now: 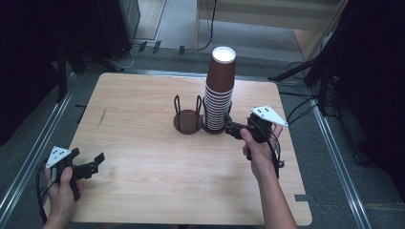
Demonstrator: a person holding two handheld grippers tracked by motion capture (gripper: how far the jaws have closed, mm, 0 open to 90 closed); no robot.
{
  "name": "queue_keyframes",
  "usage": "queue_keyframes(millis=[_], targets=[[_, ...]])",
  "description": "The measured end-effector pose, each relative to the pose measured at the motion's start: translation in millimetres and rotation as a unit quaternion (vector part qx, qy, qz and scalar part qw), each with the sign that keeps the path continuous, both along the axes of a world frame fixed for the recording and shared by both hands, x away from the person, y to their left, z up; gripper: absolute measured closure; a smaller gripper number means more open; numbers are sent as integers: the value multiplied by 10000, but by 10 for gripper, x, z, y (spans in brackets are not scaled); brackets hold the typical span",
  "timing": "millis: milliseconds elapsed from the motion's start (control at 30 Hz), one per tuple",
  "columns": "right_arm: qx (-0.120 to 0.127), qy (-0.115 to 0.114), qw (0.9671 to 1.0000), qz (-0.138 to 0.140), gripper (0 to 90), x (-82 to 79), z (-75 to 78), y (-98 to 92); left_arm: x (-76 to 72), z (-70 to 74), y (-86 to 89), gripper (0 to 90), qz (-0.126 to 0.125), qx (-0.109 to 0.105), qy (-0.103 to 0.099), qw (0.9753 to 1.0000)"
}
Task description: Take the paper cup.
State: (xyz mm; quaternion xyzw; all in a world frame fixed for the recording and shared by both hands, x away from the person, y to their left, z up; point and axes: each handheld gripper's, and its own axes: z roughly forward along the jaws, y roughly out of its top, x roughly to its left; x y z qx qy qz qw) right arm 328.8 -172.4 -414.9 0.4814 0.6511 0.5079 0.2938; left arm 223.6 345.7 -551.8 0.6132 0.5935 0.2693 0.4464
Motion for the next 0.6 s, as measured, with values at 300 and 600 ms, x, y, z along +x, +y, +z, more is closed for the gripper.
queue_keyframes(millis=[300, 600], targets=[[162, -106, 9998, 100, 0, 121, 130, 133, 3, 0, 4, 0, -17, -2, 9, 10000], [159, -193, 9997, 27, 0, 189, 202, 244, 3, 0, 5, 0, -19, 2, 13, 10000]])
